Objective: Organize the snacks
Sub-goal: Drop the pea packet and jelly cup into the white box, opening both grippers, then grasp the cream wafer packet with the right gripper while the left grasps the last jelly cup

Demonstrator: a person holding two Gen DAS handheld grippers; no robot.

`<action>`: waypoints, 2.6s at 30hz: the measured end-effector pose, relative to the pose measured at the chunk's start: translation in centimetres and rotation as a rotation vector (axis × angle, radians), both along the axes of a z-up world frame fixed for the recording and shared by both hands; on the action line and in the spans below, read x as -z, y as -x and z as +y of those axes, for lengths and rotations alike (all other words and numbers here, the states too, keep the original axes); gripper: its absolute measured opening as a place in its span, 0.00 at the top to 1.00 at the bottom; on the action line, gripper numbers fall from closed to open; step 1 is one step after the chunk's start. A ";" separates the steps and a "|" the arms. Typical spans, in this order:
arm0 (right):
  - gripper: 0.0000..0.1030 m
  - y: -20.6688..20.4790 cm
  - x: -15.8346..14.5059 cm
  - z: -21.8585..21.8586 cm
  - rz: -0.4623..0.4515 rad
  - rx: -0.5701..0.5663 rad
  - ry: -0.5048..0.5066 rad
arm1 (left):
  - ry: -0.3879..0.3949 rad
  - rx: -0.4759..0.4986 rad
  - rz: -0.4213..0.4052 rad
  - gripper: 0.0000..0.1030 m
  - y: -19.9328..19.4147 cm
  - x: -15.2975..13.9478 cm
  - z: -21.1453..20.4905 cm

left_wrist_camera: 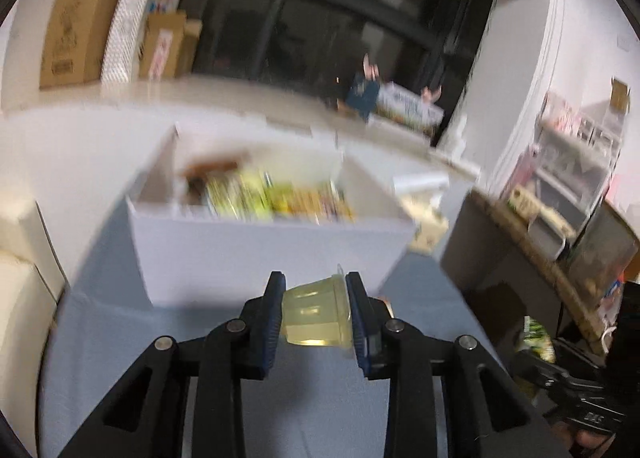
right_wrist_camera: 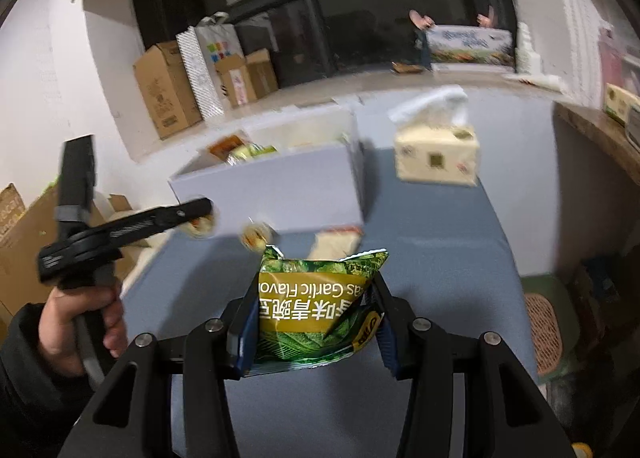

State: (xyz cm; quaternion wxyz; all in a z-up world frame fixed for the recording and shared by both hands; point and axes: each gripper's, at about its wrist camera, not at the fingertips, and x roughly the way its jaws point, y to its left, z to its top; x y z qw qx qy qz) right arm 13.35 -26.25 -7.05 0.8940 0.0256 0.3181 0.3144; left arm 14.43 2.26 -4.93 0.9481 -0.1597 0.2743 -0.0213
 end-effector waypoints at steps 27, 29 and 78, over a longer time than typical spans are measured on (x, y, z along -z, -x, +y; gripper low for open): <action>0.00 -17.9 -6.6 11.9 -0.024 -0.027 0.009 | -0.095 -0.073 0.005 0.00 -10.5 -4.7 8.9; 0.00 -17.3 -6.7 11.4 -0.024 -0.025 0.000 | -0.111 -0.059 -0.007 0.00 -9.7 -5.1 8.4; 0.56 -6.3 7.6 7.0 0.168 0.039 0.248 | -0.162 0.053 0.168 0.00 3.7 6.9 -1.2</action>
